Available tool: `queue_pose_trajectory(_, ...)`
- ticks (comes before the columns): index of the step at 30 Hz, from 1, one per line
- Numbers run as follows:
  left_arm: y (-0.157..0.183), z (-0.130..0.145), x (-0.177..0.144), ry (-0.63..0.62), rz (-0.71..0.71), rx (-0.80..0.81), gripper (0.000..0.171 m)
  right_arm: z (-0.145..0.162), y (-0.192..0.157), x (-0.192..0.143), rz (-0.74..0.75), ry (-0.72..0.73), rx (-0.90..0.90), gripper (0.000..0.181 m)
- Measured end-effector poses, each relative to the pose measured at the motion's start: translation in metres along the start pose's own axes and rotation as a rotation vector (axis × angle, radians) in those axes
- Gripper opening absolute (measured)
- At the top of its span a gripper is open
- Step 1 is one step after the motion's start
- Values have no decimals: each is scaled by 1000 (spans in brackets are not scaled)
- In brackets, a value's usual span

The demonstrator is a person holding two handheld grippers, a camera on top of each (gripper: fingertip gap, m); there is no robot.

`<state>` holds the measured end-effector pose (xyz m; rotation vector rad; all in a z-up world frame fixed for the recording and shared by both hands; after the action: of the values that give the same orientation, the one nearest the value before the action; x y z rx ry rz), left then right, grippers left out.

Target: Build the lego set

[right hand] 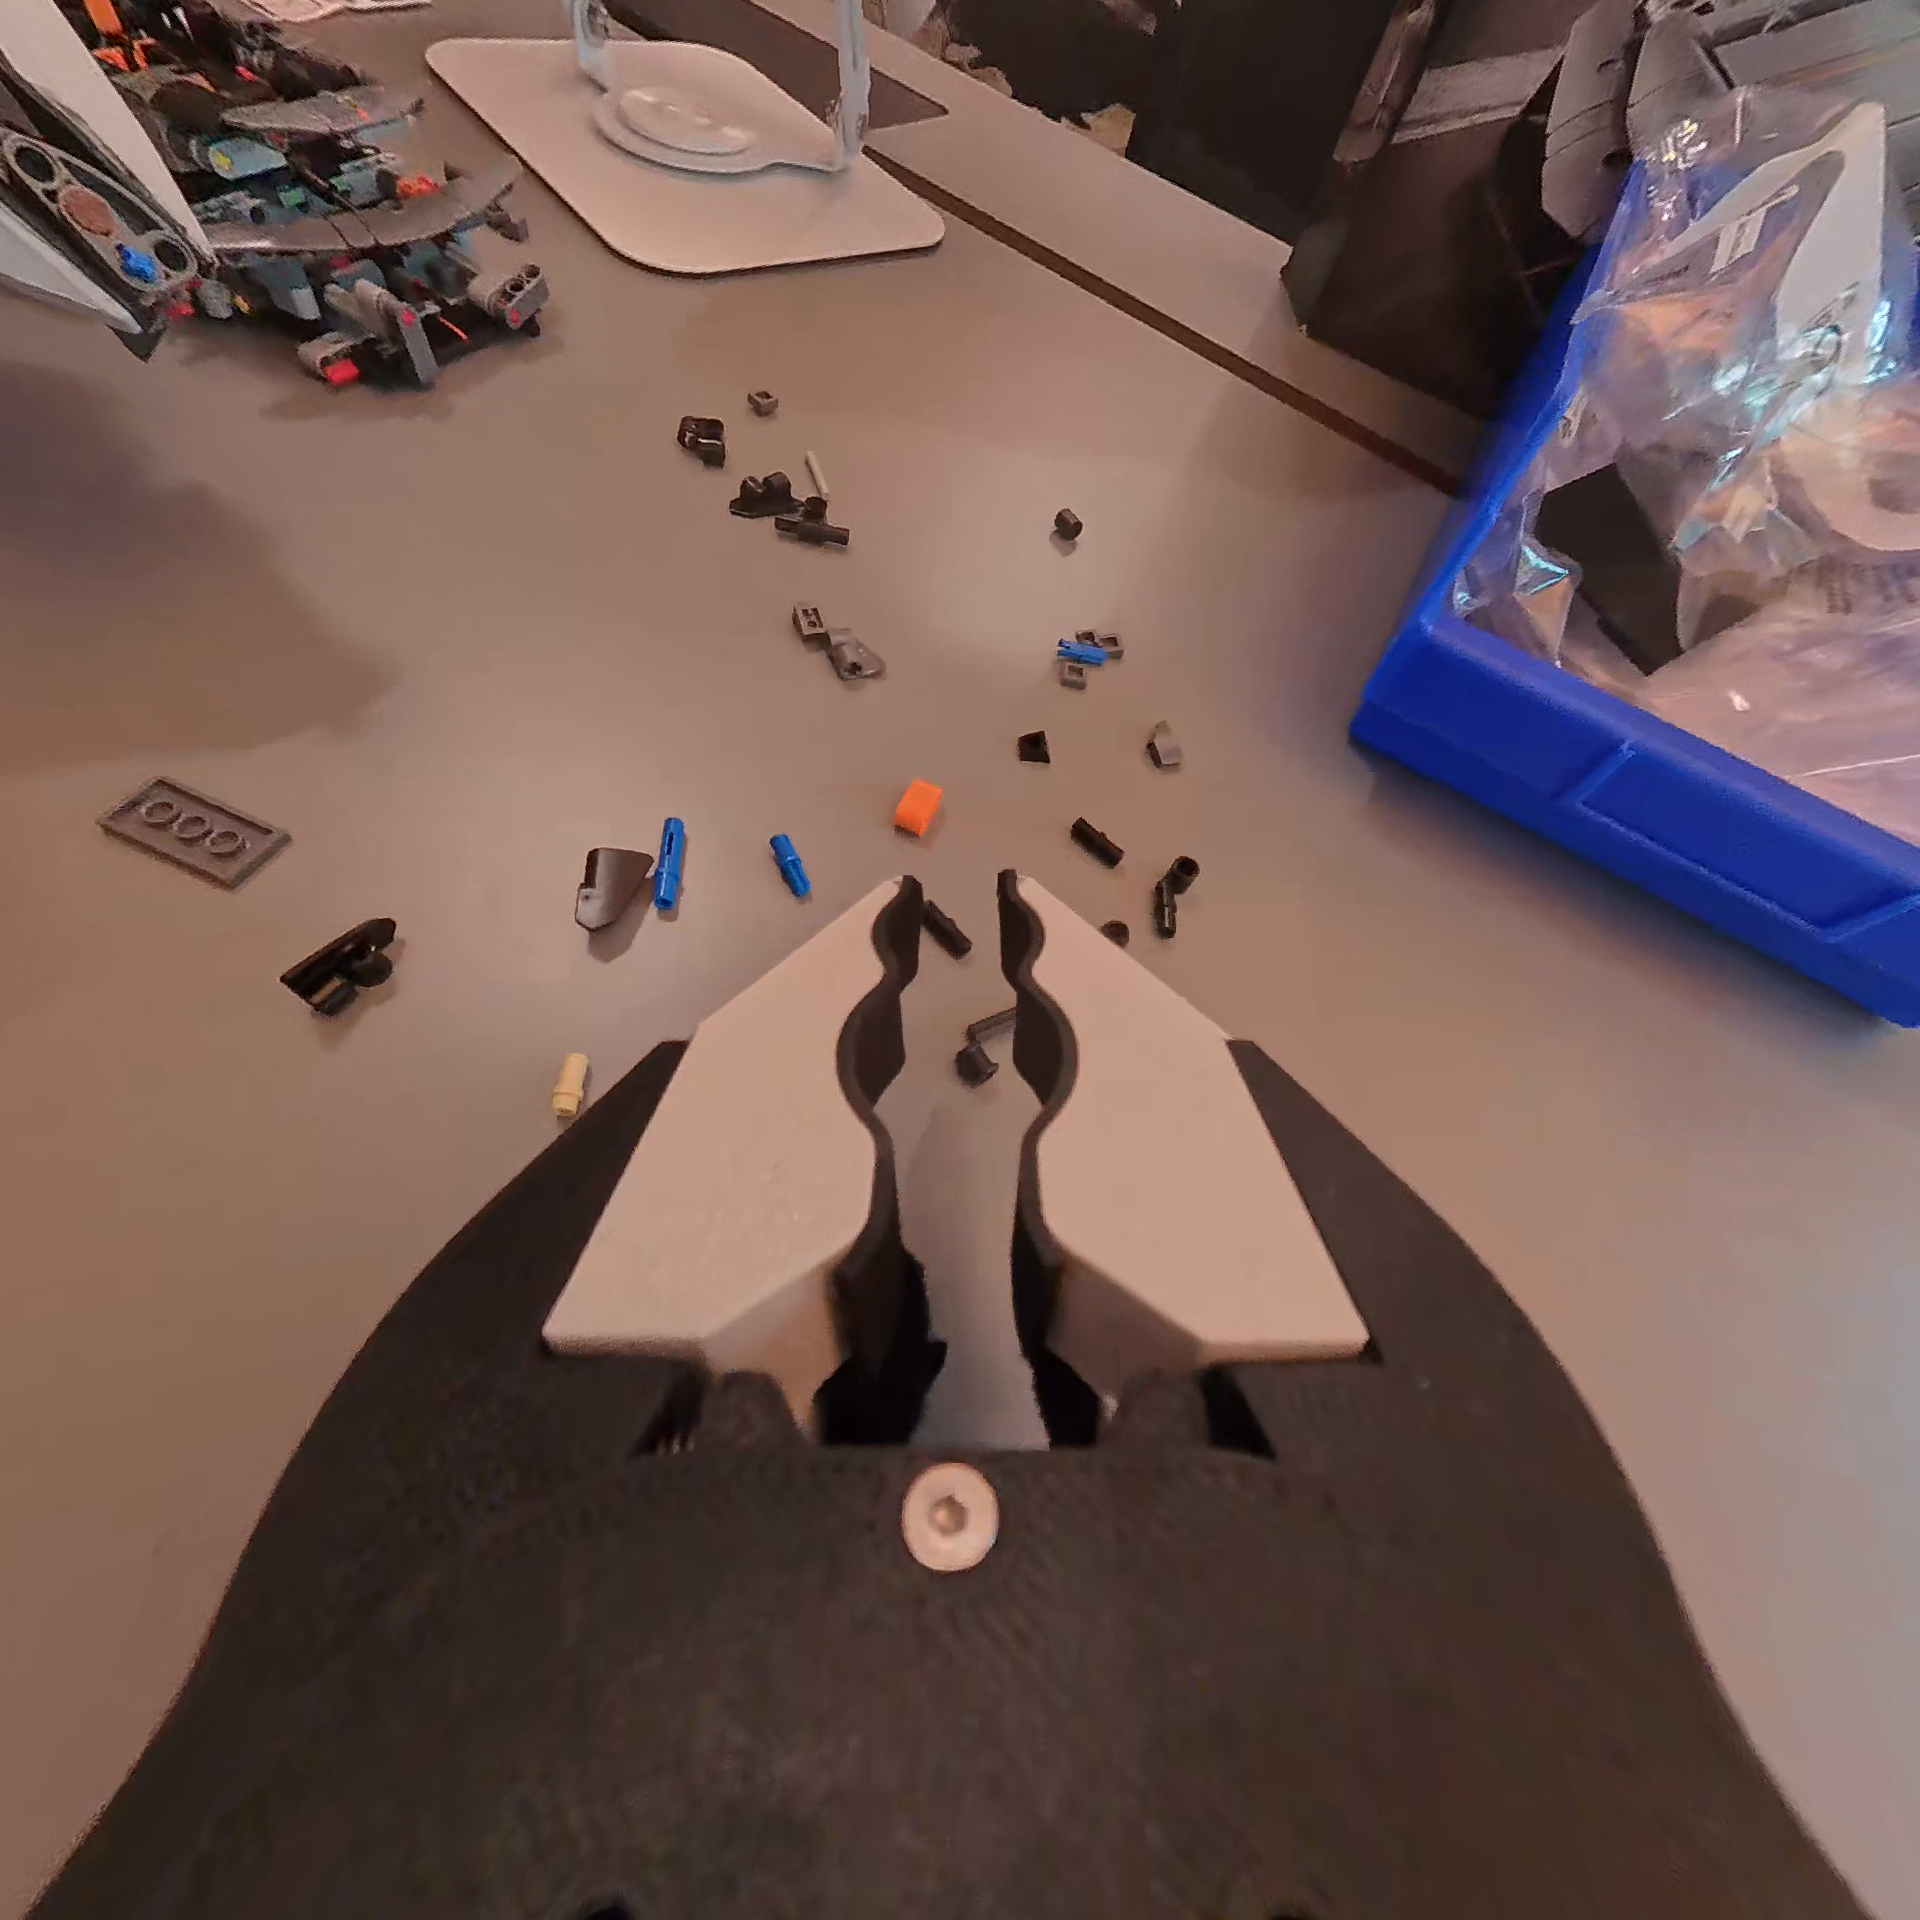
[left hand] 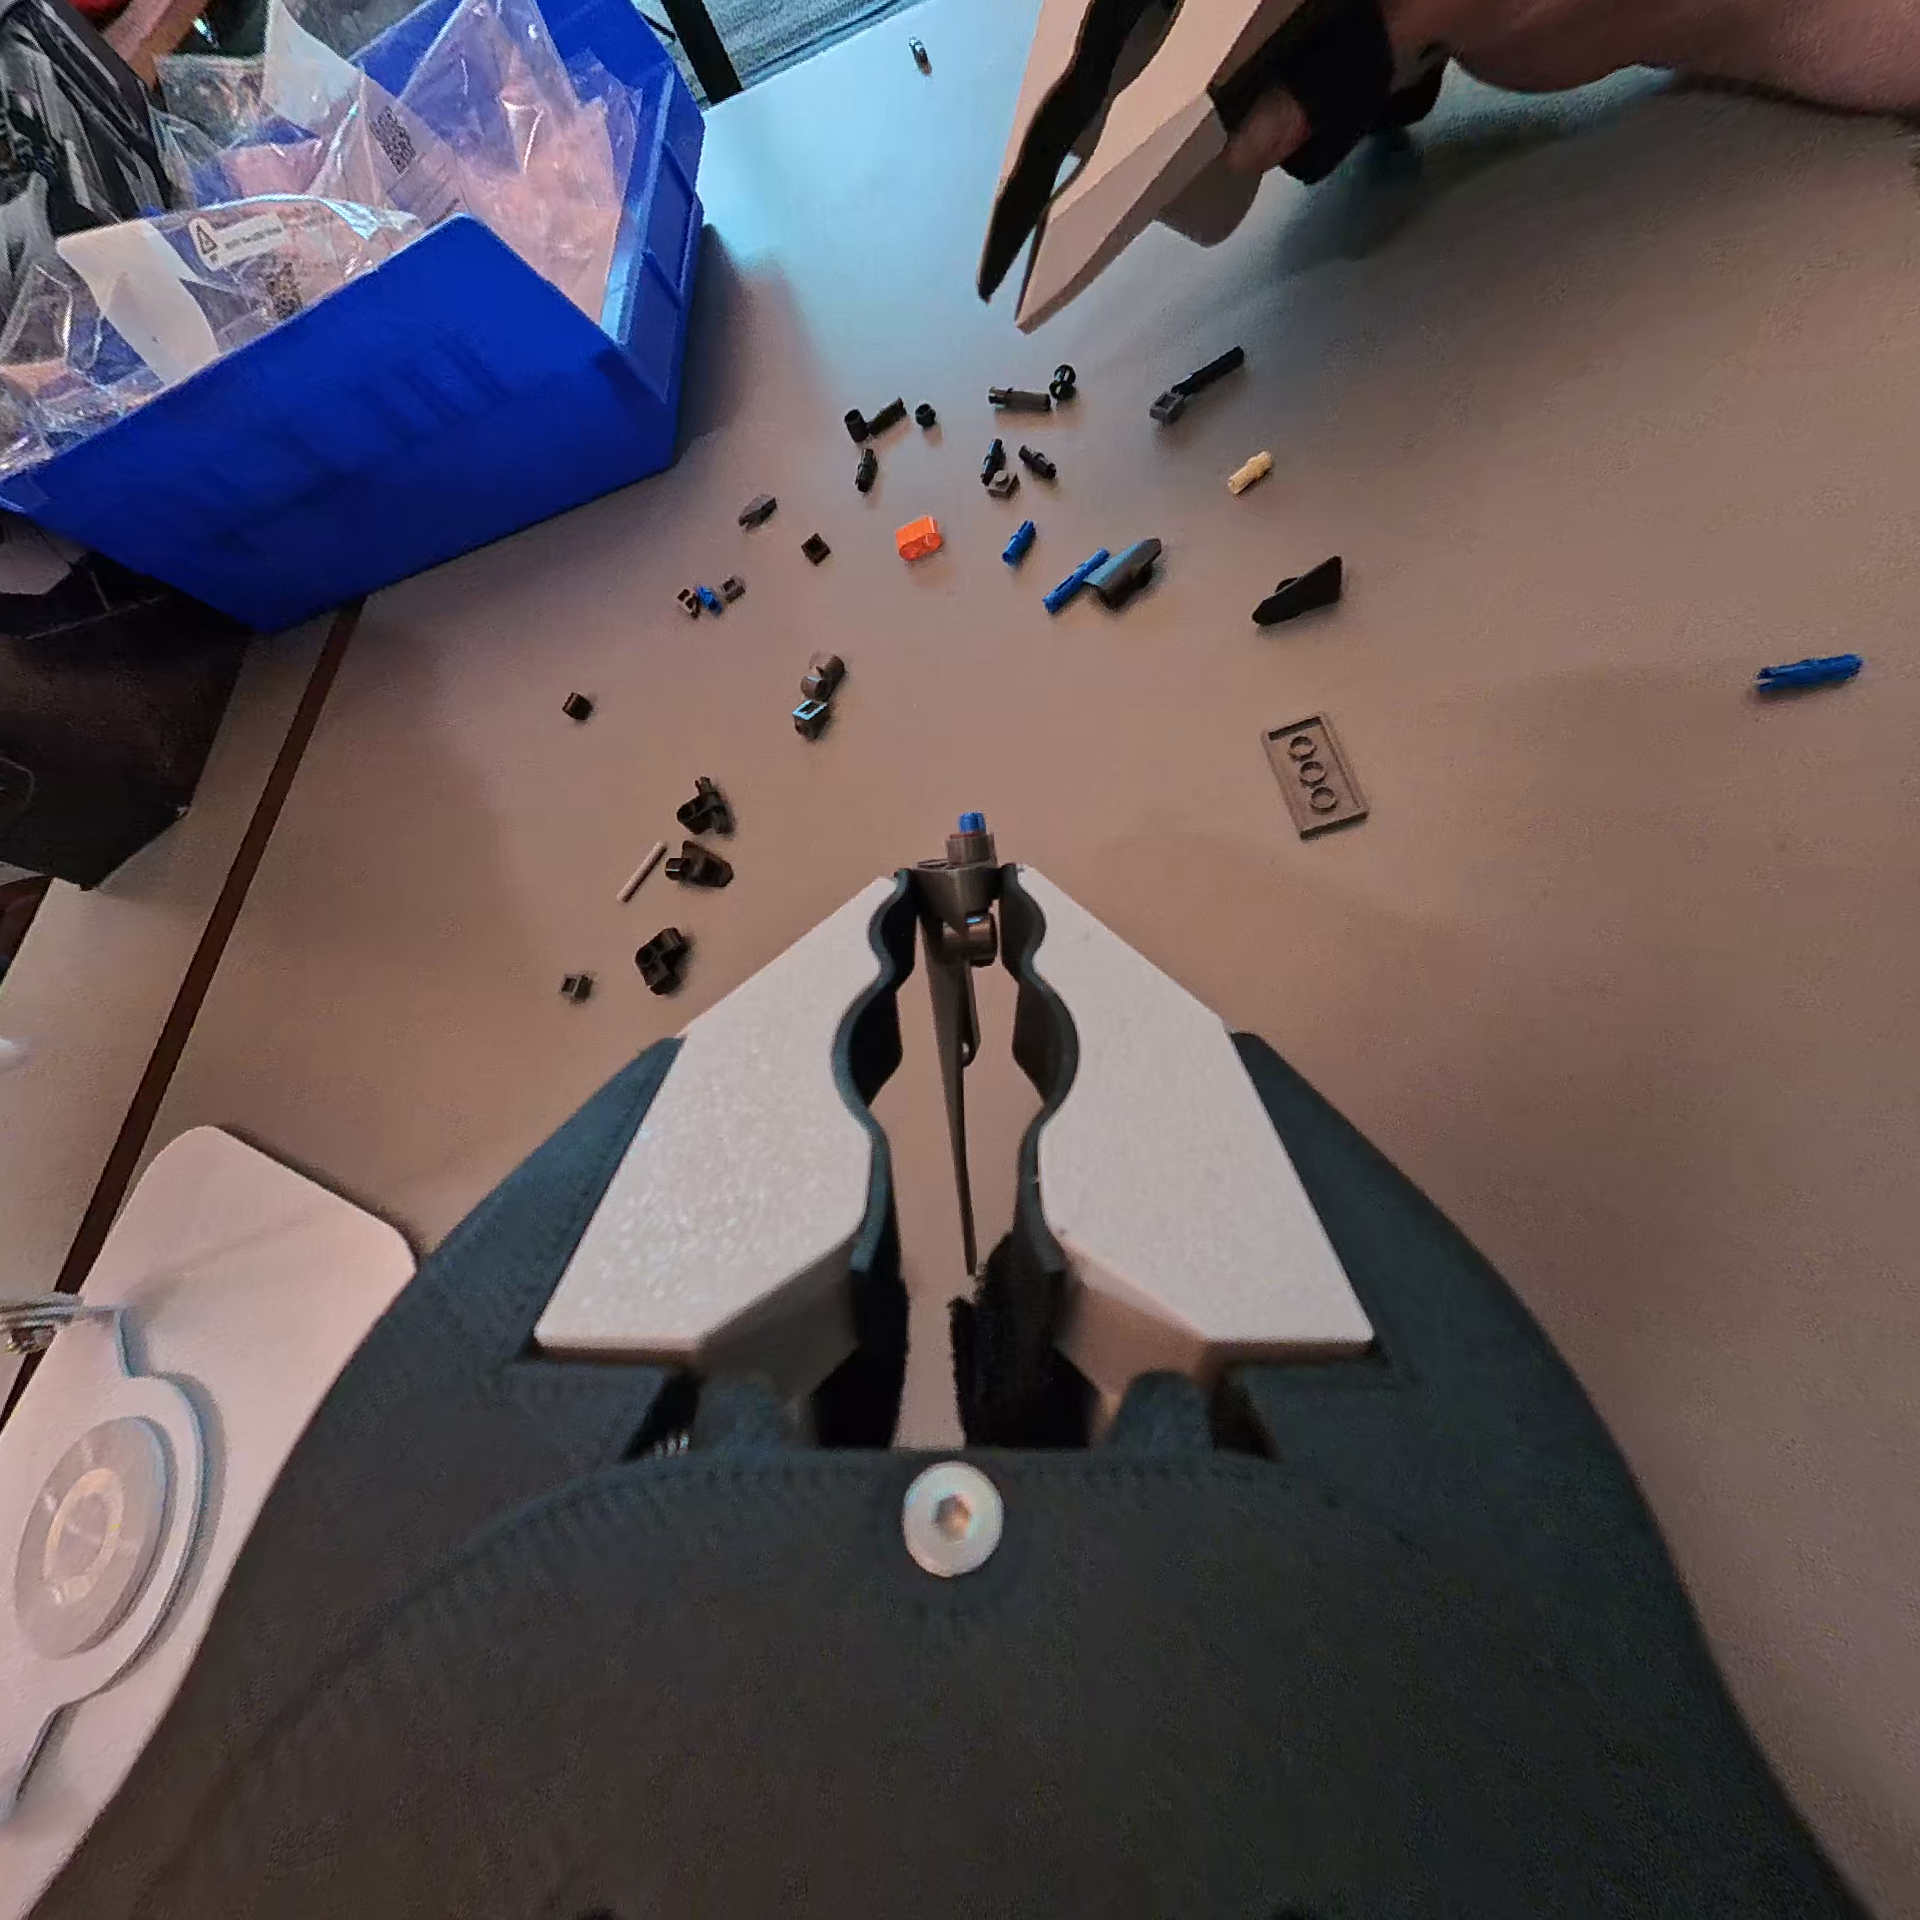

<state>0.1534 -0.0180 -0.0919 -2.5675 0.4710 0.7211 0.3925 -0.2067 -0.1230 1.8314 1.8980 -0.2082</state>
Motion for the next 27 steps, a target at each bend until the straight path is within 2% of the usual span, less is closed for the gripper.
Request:
queue_pose_trajectory(8, 3, 0, 6, -4, 14, 4, 13, 1, 5, -4, 19, 41, 9, 13)
queue_pose_trajectory(27, 6, 0, 9, -6, 22, 9, 13, 3, 6, -2, 25, 21, -19, 13)
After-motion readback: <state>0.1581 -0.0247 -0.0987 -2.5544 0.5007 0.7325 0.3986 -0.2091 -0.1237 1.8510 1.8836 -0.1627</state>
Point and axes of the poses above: each gripper's, where its closed fingertips meet, x out along the fingers, z out of its underside, y = z × x across the jaws, the point moved 9 cm from there along -x, back along the fingers, and after that the axes turned 3 degrees about -x, right-handed, at the moved point
